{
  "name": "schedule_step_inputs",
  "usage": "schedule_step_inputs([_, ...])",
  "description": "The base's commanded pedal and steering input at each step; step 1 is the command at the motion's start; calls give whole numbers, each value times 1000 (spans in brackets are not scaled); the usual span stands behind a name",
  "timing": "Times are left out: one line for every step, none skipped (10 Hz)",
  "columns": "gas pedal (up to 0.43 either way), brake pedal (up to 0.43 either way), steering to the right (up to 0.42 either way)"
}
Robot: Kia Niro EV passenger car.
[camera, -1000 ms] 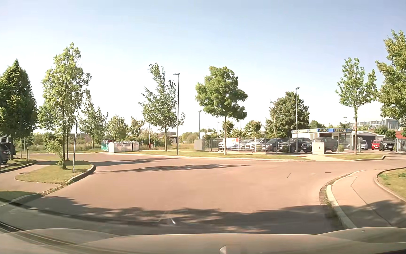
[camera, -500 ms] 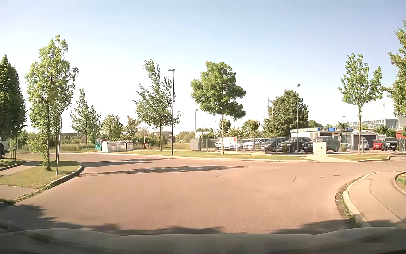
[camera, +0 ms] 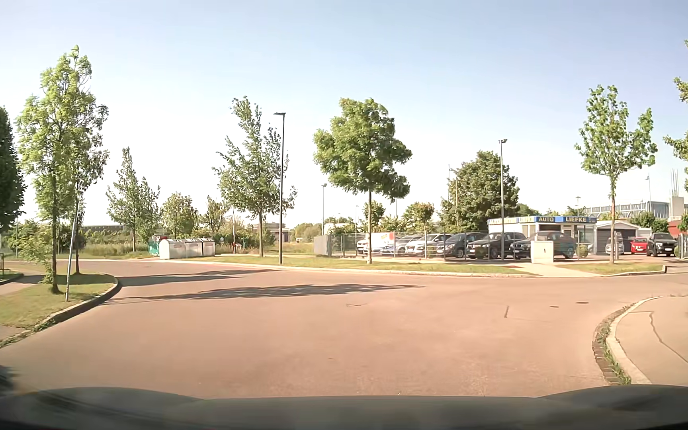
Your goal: Follow the waypoints while adhering to traffic rules and regulations
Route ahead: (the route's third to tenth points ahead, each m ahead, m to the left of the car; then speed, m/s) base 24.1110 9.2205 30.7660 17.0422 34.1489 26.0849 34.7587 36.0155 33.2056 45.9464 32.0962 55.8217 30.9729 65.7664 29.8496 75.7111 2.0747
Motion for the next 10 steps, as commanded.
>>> schedule_step_inputs([0, 55, 79])
schedule_step_inputs([0, 55, 79])
schedule_step_inputs([0, 55, 79])
schedule_step_inputs([0, 55, 80])
schedule_step_inputs([0, 49, 80])
schedule_step_inputs([0, 30, 83])
schedule_step_inputs([0, 12, 87])
schedule_step_inputs([0, 0, 87])
schedule_step_inputs([0, 0, 87])
schedule_step_inputs([0, 0, 83])
